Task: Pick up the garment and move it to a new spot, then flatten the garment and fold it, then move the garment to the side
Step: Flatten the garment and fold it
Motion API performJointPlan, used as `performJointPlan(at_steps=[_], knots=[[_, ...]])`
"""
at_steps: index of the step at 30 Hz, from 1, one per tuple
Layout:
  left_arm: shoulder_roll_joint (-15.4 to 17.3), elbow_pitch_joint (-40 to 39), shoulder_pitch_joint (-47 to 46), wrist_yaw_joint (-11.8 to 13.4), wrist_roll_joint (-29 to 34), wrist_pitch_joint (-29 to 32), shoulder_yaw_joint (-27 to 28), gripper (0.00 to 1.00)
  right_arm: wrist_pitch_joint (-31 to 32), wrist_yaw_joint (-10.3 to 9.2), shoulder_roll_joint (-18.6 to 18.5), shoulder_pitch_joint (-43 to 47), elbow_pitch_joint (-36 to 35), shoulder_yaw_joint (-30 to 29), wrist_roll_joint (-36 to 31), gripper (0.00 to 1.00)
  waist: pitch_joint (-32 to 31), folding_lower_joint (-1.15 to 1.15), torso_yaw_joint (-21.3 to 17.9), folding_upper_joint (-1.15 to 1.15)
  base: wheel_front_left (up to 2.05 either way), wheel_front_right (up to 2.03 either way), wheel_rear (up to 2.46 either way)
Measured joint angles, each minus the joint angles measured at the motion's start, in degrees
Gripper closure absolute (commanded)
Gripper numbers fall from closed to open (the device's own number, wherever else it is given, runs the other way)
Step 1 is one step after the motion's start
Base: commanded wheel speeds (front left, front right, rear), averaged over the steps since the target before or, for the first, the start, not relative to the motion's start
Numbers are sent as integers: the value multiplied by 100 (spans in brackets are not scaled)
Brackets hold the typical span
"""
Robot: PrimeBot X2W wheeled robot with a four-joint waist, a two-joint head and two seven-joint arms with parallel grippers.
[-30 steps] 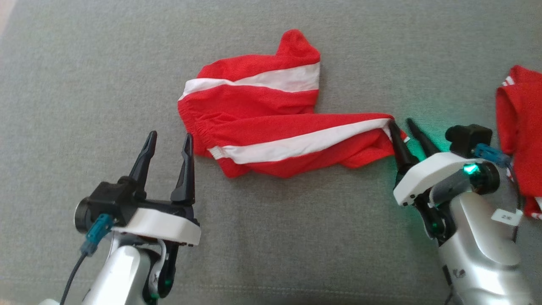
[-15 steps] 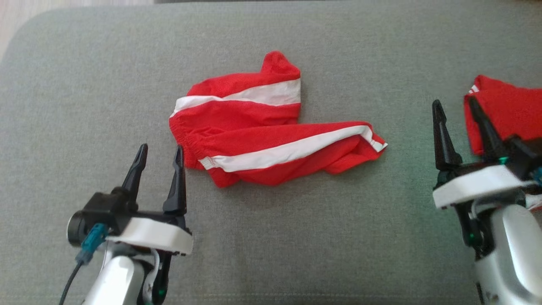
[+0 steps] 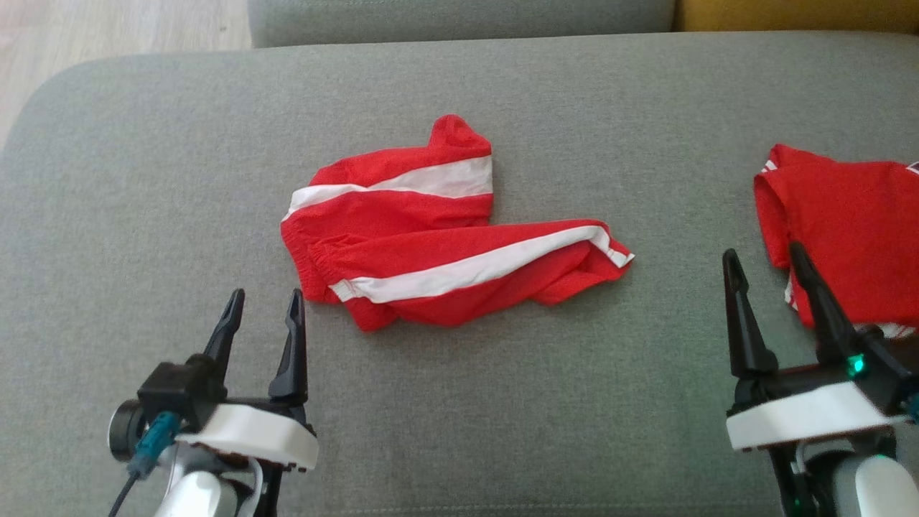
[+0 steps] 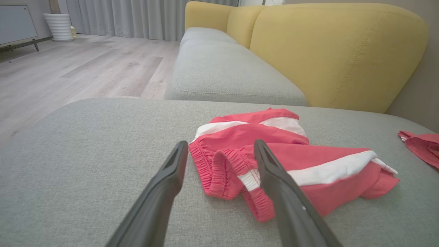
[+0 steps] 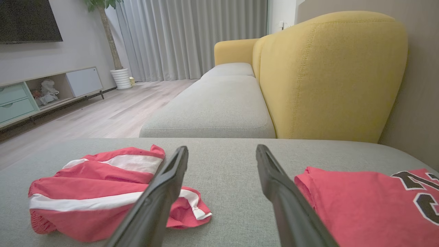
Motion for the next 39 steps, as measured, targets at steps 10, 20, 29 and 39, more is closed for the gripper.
performJointPlan(at_steps=[10,20,29,39], knots=[[98,-8,20,4,-93,51,29,0,100,0,111,198,-180,-5,25,0,-45,0,-82,0,0,0,0],[94,131,-54,-185,-242,222,-76,0,101,0,118,194,-179,-2,27,0,35,0,-86,0,0,0,0],[-209,1121,-811,-783,-940,912,-270,0,100,0,120,111,-111,142,123,0,238,0,-154,0,0,0,0],[-326,1833,-1167,-1074,-1290,1014,-244,0,82,0,120,40,23,152,223,0,411,0,-309,0,0,0,0]])
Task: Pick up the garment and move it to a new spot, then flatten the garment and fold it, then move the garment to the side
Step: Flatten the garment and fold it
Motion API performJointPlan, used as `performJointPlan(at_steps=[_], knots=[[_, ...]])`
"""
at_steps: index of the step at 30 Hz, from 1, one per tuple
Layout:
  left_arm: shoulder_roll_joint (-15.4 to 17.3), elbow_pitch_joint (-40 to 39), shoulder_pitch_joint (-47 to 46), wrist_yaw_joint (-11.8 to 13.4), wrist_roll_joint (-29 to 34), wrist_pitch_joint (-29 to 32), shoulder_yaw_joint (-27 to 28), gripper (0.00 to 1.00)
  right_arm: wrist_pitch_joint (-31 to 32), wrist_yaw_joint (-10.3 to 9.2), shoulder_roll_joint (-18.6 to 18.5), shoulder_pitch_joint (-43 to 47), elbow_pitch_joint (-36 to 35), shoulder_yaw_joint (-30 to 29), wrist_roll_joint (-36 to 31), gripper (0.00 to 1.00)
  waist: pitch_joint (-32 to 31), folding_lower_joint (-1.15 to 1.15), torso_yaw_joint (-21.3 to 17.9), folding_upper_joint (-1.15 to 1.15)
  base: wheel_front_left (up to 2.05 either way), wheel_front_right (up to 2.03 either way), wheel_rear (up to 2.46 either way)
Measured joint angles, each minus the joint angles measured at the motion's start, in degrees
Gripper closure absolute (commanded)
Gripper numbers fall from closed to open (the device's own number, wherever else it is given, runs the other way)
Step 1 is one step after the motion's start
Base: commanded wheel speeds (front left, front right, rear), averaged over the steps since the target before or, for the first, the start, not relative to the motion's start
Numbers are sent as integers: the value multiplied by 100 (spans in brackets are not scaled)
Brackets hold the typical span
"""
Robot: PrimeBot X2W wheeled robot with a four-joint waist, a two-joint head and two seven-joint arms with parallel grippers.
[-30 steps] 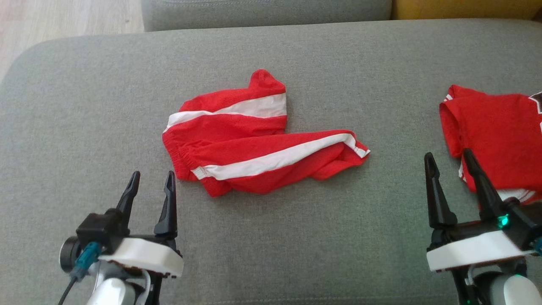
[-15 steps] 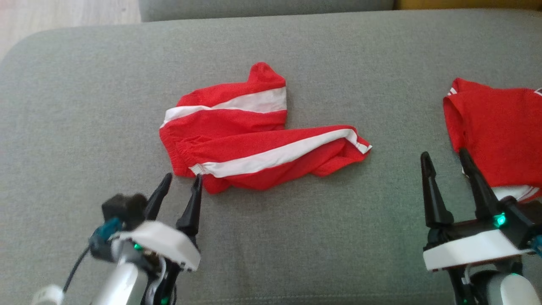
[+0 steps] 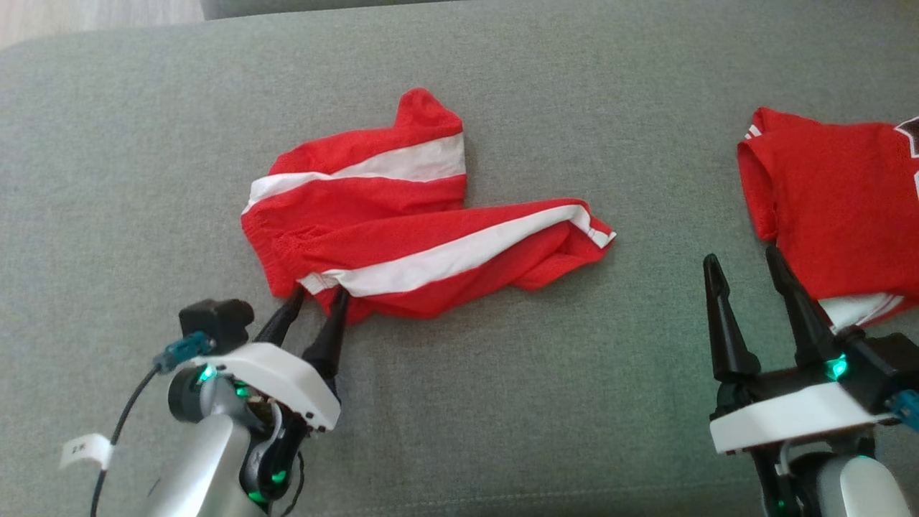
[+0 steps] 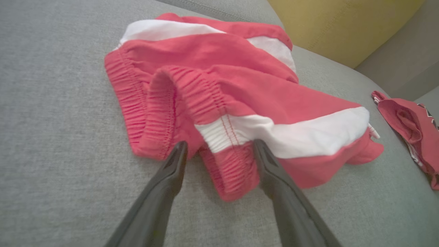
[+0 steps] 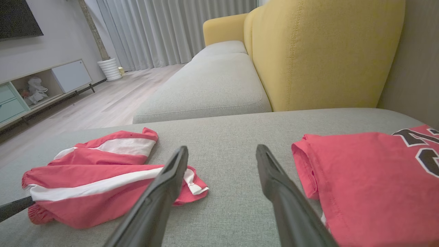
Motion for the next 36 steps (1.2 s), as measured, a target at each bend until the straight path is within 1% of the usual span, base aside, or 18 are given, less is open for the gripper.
performJointPlan(at_steps=[2,5,8,13,14,20,25,26,27,28,32,36], knots=[[0,32,-34,-44,-4,-38,12,100,0,0,0,-7,15,5,18,0,19,0,-16,0,0,0,0],[5,30,-40,-41,-3,-171,27,100,3,0,0,-55,134,29,9,0,47,0,-23,0,0,0,0],[15,25,-40,-41,10,-211,18,100,19,0,-9,-222,470,104,-105,0,64,0,3,0,0,0,0],[18,-15,-79,-48,66,-259,-81,100,58,0,-254,-677,1402,452,-209,0,137,0,146,0,0,0,0],[5,-34,-159,-89,113,-265,-137,100,57,0,-365,-981,1826,610,-297,0,191,0,213,0,0,0,0],[-63,-32,-458,-124,205,-370,-236,100,-156,0,-487,-1899,2899,907,-432,0,335,0,436,0,0,0,0],[-130,83,-506,-149,205,-488,-310,100,-285,0,-505,-2288,3639,1010,-517,0,415,0,532,0,0,0,0],[-137,94,-508,-165,205,-515,-312,100,-305,0,-503,-2341,3758,1007,-517,14,427,0,543,0,0,0,0],[-146,99,-510,-168,205,-522,-314,100,-361,0,-503,-2382,3854,1002,-517,60,437,0,554,0,0,0,0],[-153,113,-520,-169,205,-552,-319,100,-410,0,-501,-2424,3934,999,-516,100,448,0,561,0,0,0,0],[-159,131,-586,-190,205,-660,-319,100,-560,0,-500,-2594,4095,956,-498,100,478,0,574,0,0,0,0],[-129,19,-642,-156,323,-832,-303,100,-721,0,-503,-2679,4030,944,-463,100,443,0,554,0,0,0,0]])
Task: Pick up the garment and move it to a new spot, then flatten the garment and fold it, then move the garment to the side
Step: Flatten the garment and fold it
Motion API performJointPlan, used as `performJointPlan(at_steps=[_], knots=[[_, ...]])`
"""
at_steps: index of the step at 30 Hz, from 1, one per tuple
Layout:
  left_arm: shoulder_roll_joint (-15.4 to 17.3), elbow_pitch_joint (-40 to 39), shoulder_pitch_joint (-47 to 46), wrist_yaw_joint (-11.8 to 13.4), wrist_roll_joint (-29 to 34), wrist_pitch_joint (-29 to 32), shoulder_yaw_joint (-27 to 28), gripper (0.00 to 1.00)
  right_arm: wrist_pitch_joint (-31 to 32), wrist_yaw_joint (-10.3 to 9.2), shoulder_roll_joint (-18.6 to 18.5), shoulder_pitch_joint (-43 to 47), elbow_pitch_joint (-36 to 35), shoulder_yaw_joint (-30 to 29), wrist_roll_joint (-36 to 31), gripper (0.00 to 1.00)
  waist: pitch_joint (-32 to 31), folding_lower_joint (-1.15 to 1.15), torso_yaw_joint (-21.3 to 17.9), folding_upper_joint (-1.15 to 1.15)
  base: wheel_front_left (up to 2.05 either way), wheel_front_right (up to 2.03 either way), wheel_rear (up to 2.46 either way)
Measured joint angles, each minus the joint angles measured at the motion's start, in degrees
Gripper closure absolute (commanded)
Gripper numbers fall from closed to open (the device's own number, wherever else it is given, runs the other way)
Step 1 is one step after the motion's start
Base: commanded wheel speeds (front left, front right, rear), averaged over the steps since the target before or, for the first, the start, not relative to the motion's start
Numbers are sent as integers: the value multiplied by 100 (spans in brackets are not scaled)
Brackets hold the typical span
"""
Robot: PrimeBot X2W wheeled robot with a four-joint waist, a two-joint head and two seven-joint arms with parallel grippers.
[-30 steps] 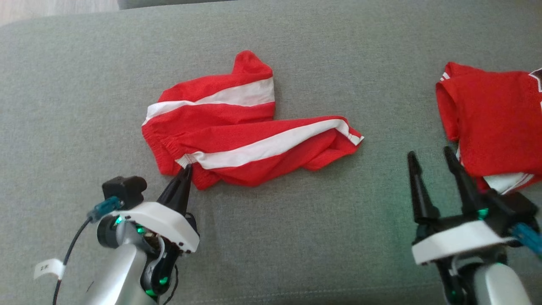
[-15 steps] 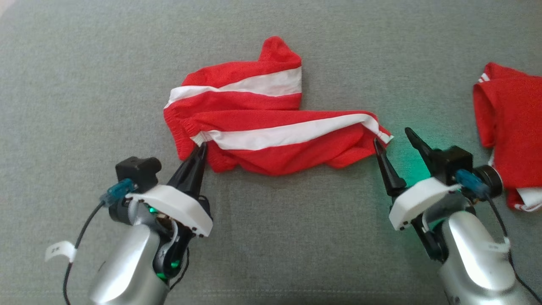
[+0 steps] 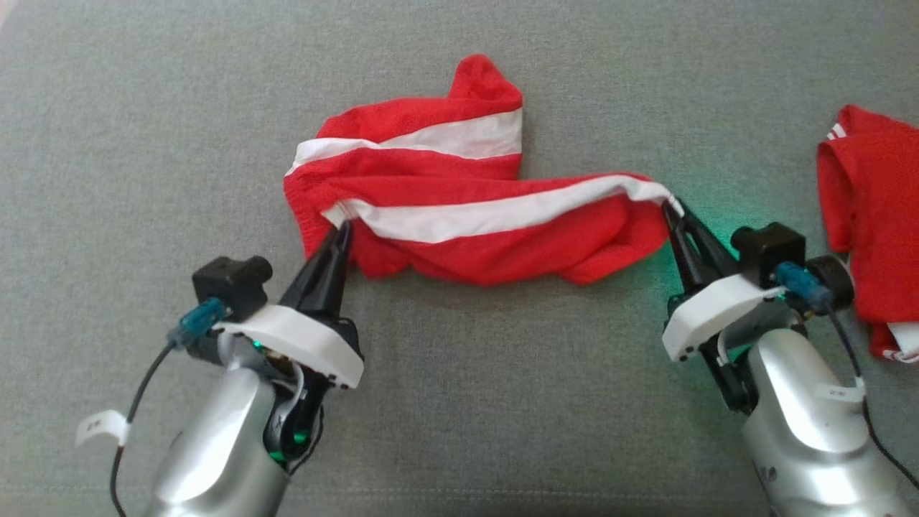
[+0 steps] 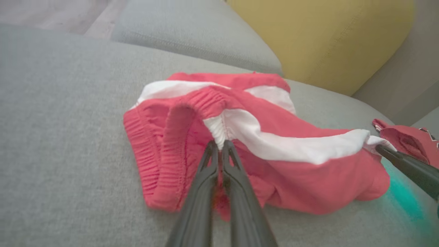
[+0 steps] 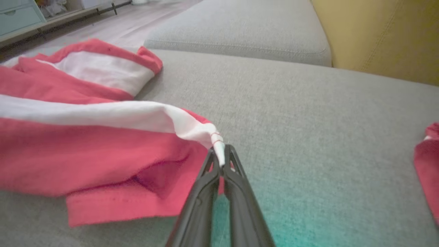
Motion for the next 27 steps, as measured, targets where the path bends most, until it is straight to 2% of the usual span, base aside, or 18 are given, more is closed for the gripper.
performJointPlan(at_steps=[4,7,11,21,27], knots=[[133,-447,-2,74,149,-105,56,100,-104,0,-36,2,-486,-141,63,100,-134,0,-44,0,0,0,0],[363,-910,-21,153,308,-94,103,100,-129,0,-126,3,-1161,-290,118,100,-280,0,-83,0,0,0,0],[751,-1514,-212,276,587,257,131,100,91,0,-224,17,-2261,-647,167,100,-504,0,-123,0,0,0,0],[943,-3010,-806,425,517,1033,319,100,996,0,-255,34,-4599,-1080,107,100,-1056,0,-236,0,0,0,0],[983,-3523,-893,528,435,1316,367,100,1500,0,-310,41,-5245,-1301,110,100,-1316,0,-289,0,0,0,0]])
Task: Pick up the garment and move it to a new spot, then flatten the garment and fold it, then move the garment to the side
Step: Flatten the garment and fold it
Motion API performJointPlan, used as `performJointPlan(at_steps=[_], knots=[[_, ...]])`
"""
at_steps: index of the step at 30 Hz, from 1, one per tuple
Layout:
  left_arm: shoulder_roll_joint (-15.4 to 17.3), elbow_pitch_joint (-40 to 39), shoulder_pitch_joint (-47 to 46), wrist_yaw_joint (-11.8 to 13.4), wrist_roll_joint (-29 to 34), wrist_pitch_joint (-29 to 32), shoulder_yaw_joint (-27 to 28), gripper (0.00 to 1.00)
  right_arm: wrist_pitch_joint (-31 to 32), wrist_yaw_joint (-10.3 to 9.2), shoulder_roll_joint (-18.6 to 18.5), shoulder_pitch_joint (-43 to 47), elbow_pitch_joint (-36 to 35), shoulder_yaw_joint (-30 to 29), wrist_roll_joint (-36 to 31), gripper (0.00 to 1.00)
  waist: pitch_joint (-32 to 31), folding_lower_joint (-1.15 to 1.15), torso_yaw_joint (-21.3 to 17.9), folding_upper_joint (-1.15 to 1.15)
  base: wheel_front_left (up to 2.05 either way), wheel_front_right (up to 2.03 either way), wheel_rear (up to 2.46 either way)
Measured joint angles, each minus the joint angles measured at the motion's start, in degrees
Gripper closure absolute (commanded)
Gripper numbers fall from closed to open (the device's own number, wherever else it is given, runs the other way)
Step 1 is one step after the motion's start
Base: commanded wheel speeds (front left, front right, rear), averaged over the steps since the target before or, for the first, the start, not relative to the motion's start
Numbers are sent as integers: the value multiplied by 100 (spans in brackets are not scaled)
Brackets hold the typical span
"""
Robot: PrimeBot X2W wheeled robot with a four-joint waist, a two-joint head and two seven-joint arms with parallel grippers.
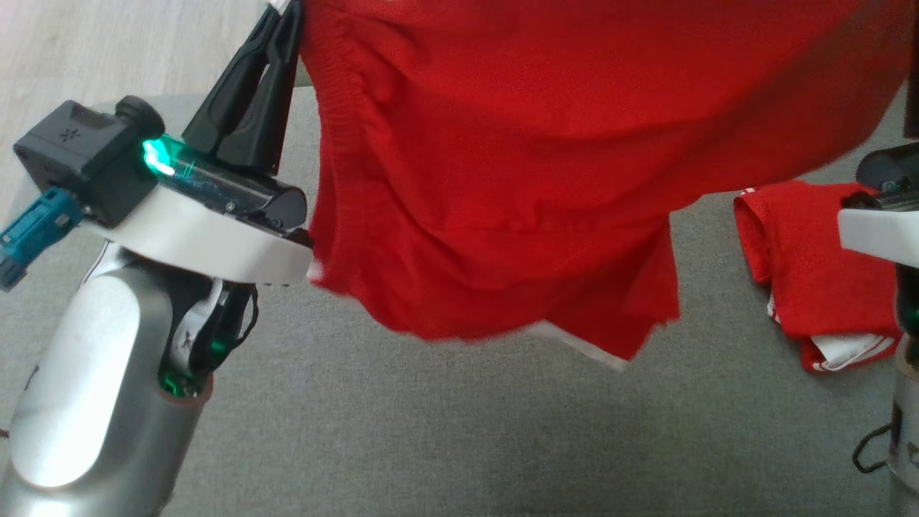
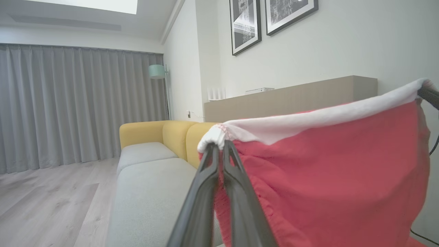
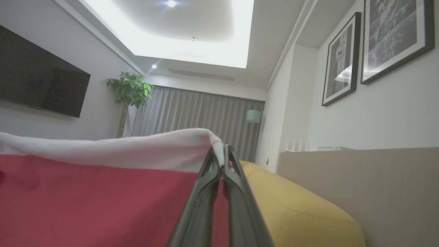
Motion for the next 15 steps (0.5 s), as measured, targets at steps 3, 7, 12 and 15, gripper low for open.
performJointPlan(at_steps=[3,7,12,15], knots=[[35,-23,3,105,47,59,0,100,141,0,1,32,-73,-47,79,100,-13,0,-15,0,0,0,0],[14,-4,3,177,44,62,0,100,248,0,37,132,-29,-49,175,100,85,0,-12,0,0,0,0],[-148,449,-308,168,15,-81,20,100,299,0,134,-182,469,20,336,100,357,0,8,0,0,0,0],[-341,1176,-1056,83,-77,-272,104,100,288,0,174,-1036,1204,147,489,100,603,0,3,0,0,0,0]])
